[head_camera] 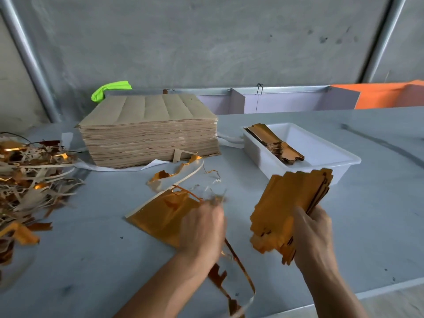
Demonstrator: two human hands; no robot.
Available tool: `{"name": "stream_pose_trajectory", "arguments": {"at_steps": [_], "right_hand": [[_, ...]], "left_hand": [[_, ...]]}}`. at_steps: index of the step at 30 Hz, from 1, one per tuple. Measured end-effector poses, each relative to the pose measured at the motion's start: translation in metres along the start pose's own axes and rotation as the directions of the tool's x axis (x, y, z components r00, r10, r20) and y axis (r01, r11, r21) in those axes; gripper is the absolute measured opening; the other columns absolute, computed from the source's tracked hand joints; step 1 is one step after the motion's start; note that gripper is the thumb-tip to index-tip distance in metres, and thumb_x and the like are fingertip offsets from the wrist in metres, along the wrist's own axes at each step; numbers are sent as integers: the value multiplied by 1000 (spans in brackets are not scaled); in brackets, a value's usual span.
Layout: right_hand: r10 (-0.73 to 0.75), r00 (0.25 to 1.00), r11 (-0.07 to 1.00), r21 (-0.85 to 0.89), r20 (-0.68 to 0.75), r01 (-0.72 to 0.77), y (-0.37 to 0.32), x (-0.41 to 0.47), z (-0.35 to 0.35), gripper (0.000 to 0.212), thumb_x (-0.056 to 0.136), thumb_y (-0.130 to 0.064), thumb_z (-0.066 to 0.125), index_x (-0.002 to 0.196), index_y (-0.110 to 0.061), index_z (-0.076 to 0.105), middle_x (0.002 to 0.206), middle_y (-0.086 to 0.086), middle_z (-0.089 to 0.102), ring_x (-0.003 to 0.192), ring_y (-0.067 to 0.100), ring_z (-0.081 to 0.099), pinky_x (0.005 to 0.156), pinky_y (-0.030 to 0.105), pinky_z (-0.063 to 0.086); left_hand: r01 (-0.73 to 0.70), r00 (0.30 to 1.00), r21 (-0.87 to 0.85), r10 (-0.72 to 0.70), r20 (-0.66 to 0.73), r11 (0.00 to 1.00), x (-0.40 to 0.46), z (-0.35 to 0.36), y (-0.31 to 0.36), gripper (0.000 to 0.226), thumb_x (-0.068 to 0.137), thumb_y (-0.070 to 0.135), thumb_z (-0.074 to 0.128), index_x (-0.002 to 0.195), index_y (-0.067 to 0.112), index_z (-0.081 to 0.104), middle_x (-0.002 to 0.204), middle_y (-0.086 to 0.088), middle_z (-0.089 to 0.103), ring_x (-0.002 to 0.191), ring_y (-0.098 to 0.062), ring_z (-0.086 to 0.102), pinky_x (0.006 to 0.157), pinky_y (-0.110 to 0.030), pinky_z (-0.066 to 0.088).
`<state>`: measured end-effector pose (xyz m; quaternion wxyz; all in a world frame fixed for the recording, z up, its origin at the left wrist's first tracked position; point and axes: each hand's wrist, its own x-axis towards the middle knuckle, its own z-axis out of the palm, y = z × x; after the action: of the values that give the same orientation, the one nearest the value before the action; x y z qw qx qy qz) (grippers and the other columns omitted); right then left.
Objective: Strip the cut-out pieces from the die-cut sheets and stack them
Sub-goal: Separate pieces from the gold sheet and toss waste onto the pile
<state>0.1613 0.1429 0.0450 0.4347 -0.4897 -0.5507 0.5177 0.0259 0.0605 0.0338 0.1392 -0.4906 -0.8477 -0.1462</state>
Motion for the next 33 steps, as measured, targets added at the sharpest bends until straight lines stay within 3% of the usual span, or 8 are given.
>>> {"name": "stream_pose_trajectory", "arguments": {"at_steps": [3,7,10,15,19,23,25,33], "right_hand": [[-171,981,985,19,-88,173,-25,3,13,28,93,-3,37,77,-23,45,79,24,54,67,46,56,60,55,53],[-316,945,947,-84,-89,309,-32,8,37,24,93,-3,38,75,-19,43,63,3,48,47,14,49,40,22,37],[-241,966,964,-94,95,250,-14,-4,57,13,87,0,43,77,-5,49,60,2,47,53,16,45,49,28,36],[6,961,983,175,275,-56,12,-12,57,13,88,0,46,80,6,55,64,10,54,60,21,54,53,33,45],[21,945,938,322,325,-131,25,-17,47,31,97,-32,48,79,-10,61,63,0,65,60,10,64,53,20,50],[107,968,940,294,226,-172,27,-16,42,20,96,-16,52,89,1,61,64,11,67,56,24,66,49,31,52],[173,967,944,248,187,-217,29,-14,37,14,95,-8,49,93,3,57,66,16,64,53,29,62,47,37,53],[145,985,969,190,89,-160,9,-3,16,9,98,-14,46,104,-20,50,99,3,59,90,27,57,84,52,49]], "left_hand": [[-17,992,107,30,-122,994,4,-24,2,14,88,13,64,101,8,65,88,-7,66,65,-17,67,48,-22,44],[-91,954,119,121,-275,989,7,-25,8,18,61,2,81,69,6,66,60,-8,58,36,-14,51,35,-17,36],[-145,927,88,166,-336,986,1,-19,19,11,68,1,65,70,11,61,63,-7,55,41,-14,52,36,-21,38],[-287,916,-103,241,-322,952,-9,7,17,16,69,7,78,80,12,67,71,-4,57,56,-15,57,46,-23,45],[-251,960,-377,179,-215,892,-15,20,12,23,86,20,67,108,17,70,92,-4,59,83,-21,58,62,-28,50],[-337,941,-420,309,-136,842,-22,29,11,33,92,32,45,115,17,64,109,-4,54,98,-20,50,81,-31,48],[-354,935,-395,333,-125,848,-24,33,2,32,92,31,52,119,16,62,117,-3,52,106,-18,48,88,-30,47],[-175,979,-313,197,41,934,-26,44,-40,25,102,28,37,114,20,56,117,7,45,104,-4,38,88,-17,36]]}}
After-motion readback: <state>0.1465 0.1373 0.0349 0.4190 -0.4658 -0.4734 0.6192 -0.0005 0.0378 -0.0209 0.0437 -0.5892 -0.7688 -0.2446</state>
